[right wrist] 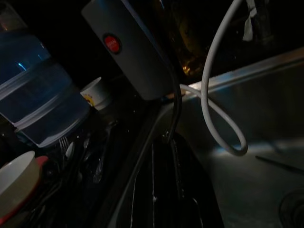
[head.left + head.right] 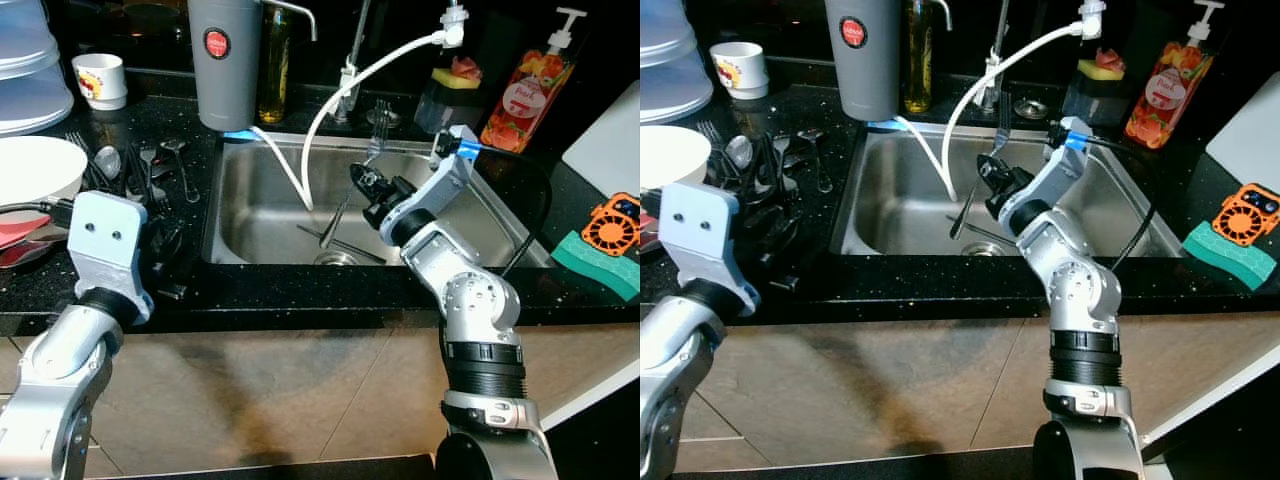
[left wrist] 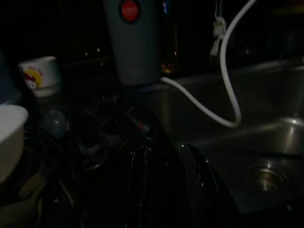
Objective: Kitchen organization
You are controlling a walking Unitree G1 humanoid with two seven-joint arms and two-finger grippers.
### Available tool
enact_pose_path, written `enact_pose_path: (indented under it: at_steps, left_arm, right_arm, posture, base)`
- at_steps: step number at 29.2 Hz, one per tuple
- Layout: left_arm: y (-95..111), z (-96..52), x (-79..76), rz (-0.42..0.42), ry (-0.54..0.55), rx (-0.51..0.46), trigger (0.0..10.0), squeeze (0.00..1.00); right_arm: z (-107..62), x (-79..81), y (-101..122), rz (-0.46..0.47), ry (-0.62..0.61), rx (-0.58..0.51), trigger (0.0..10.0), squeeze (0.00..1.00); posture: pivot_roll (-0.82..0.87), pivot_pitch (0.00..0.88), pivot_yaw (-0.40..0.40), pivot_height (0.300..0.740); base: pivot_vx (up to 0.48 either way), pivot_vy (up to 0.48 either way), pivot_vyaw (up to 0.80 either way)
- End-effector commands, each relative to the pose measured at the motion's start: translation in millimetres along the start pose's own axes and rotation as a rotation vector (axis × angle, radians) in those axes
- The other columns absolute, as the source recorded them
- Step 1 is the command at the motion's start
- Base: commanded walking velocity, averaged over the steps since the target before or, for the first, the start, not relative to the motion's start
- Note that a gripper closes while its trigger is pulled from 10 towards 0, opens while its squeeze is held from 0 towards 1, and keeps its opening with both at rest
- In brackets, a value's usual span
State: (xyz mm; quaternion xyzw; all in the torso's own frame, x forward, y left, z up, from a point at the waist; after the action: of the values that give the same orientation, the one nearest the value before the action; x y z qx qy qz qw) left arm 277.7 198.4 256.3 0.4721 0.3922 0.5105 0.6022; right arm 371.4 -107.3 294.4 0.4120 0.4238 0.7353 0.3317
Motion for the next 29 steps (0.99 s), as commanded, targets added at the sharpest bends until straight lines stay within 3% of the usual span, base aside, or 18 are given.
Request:
enact_pose_path:
  at_steps: [1, 7, 10, 13, 18, 23, 29]
  left_arm:
    - [-8.1, 2.7, -0.2, 0.025, -0.008, 0.049, 10.0, 0.0]
    - [-16.2, 6.6, 0.7, 0.009, -0.011, 0.08, 10.0, 0.0]
    - [-26.4, 17.1, -12.7, -0.029, -0.061, 0.089, 10.0, 0.0]
    - [-27.2, 22.4, -15.3, -0.039, -0.068, 0.083, 10.0, 0.0]
    - [-32.6, 31.0, -5.8, -0.113, 0.021, 0.057, 10.0, 0.0]
    - [-40.3, 38.5, -8.4, -0.114, -0.009, 0.077, 10.0, 0.0]
    - [-40.7, 42.8, -7.5, -0.077, -0.04, 0.075, 10.0, 0.0]
  right_arm:
    - [-0.1, -0.5, 2.9, -0.004, -0.001, -0.028, 0.0, 0.0]
    - [0.7, 2.3, -10.0, -0.012, 0.016, -0.01, 0.0, 0.0]
    - [2.3, 1.2, -42.0, -0.031, 0.06, 0.052, 0.0, 0.0]
    - [6.0, -3.5, -51.1, -0.037, 0.035, 0.065, 0.0, 0.0]
    - [14.6, -13.0, -46.7, -0.039, -0.019, 0.024, 0.0, 0.0]
    - [19.4, -25.8, -40.6, -0.096, -0.069, -0.007, 0.0, 0.0]
    - [25.5, -40.7, -25.3, -0.084, -0.135, -0.09, 0.0, 0.0]
  posture:
    - [0.11, 0.103, -0.077, 0.74]
    - [0.1, 0.083, -0.032, 0.74]
    - [0.11, 0.077, -0.005, 0.74]
    - [0.11, 0.07, 0.003, 0.74]
    - [0.13, 0.063, 0.0, 0.74]
    - [0.13, 0.071, -0.001, 0.74]
    - [0.12, 0.092, 0.003, 0.74]
  base:
    - [0.0, 0.0, 0.0]
    - [0.0, 0.0, 0.0]
    - [0.0, 0.0, 0.0]
    - [0.0, 0.0, 0.0]
    - [0.0, 0.0, 0.0]
    - [0.0, 0.0, 0.0]
    - [0.0, 0.0, 0.0]
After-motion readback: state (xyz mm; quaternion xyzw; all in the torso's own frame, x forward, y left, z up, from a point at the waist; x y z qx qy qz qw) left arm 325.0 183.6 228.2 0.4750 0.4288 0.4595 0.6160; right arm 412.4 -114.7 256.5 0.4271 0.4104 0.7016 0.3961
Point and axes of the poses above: a point about 5 cm out from each wrist's last joint towards the gripper, its own z axis pointing out of the wrist towards the gripper, its own y axis along the axis of the wrist's last joint, x = y × z, the point moved 1 cm from there along z, pointing out of the wrist towards the gripper, and after that the axes turned 13 degrees about -z, right-handed, at the moved point
